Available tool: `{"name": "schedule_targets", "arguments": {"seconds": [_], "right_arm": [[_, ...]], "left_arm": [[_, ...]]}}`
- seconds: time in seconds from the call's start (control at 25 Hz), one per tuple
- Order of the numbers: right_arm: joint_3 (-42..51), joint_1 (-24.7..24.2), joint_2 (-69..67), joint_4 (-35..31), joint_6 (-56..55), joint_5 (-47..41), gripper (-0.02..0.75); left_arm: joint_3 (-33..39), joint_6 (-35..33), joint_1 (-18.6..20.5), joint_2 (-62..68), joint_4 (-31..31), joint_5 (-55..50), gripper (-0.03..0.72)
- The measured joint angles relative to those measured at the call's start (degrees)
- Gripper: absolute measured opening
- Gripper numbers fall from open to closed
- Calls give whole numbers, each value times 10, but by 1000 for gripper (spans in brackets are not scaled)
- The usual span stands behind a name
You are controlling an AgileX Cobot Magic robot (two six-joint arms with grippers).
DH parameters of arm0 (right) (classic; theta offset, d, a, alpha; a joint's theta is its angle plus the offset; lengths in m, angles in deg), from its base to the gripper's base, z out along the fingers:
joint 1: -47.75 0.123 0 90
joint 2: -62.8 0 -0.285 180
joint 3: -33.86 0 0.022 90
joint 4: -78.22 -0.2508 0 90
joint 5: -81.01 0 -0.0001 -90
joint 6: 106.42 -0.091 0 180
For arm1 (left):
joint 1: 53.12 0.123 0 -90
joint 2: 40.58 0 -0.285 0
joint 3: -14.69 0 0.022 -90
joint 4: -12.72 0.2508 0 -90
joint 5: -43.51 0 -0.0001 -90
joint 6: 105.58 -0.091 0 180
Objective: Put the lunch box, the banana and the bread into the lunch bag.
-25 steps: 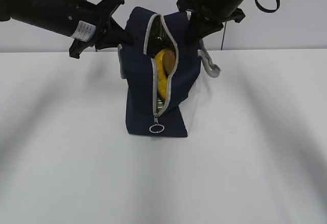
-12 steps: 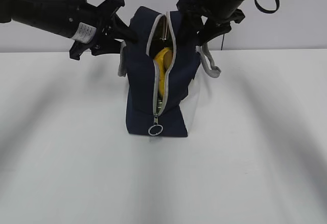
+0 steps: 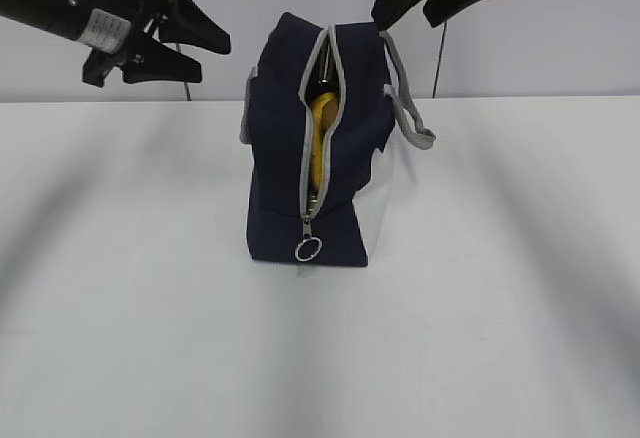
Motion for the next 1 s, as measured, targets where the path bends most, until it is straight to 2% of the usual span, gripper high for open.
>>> {"name": "schedule_targets", "arguments": {"seconds": [0.12,0.32,0.44,0.68,0.84,1.0], "right_arm": [[19,16,32,24,2,-1,522],[50,88,74,97,4,-4,522],[58,123,90,113,4,-4,522],[104,136,138,118,-3,-4,510],[213,136,188,119,-9,6,501],[369,136,261,86,4,121,500]], "left_arm": [[0,0,3,-27,46,-21,393],[0,12,3,-72,117,-77,393],[0,33,4,-94,165,-115,393],[0,52,4,-135,210,-167,393],[0,53,4,-149,214,-191,393],[2,53,4,-153,215,-202,393]]}}
